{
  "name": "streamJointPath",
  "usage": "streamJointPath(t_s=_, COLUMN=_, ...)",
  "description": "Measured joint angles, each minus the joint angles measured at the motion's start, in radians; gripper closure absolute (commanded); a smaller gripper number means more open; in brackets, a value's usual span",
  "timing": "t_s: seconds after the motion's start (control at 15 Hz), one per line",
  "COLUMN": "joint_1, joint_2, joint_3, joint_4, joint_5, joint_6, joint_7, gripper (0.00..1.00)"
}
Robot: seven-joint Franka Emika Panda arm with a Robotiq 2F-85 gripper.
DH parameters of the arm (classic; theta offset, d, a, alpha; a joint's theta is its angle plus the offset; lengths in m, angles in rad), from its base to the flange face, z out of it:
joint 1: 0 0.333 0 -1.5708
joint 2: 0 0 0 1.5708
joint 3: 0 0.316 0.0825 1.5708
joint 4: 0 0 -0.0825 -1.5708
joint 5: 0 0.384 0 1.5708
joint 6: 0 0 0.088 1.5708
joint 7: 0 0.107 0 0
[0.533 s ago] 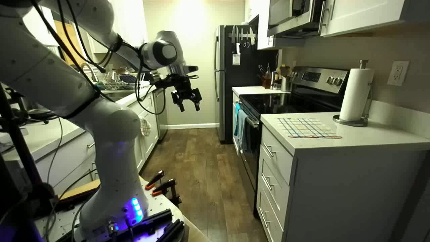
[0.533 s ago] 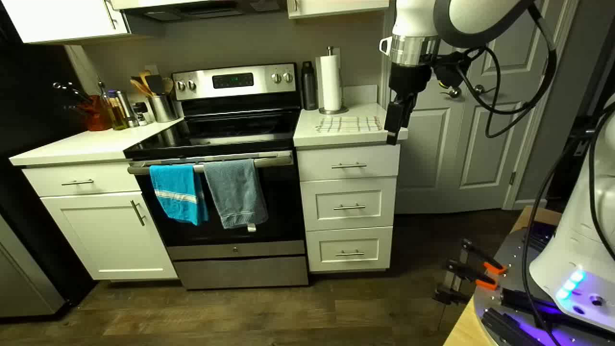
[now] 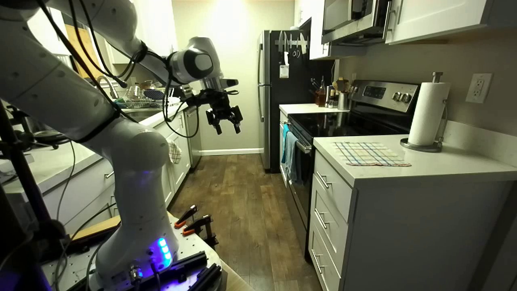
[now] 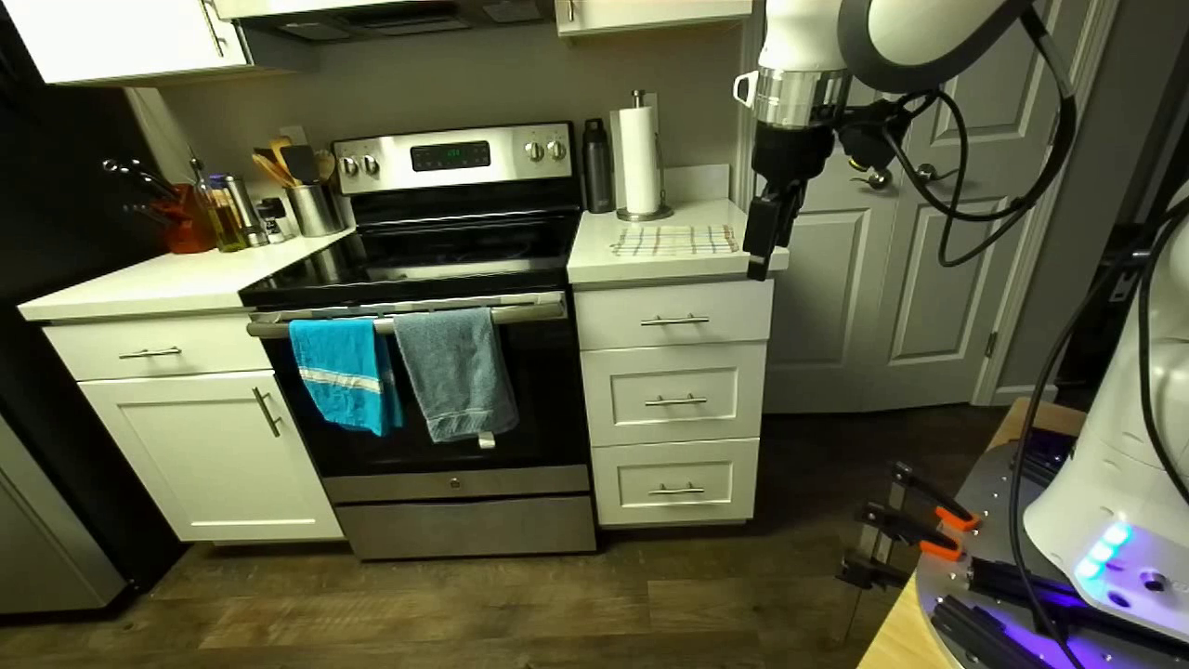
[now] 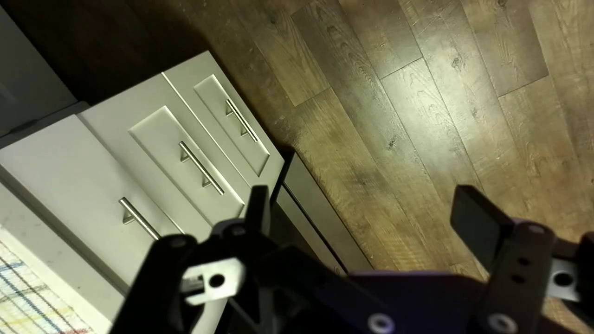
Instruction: Open the topmost drawer on the right.
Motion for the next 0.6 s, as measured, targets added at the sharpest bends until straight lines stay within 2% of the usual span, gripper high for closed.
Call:
streamJointPath(t_s=0.4, joint_1=0.0, joint_2=0.0, joint_3=-0.005, joint_4=0.001, joint_5=-0.017, joint_6=0.001, joint_7=0.0, gripper=0.0)
streamJointPath(t_s=0.6, joint_1=-0.001, joint_2=-0.001, joint_3=-0.051, joint_4=-0.004, joint_5=-0.066, joint_6=0.0, joint_7=-0.029, gripper=0.0)
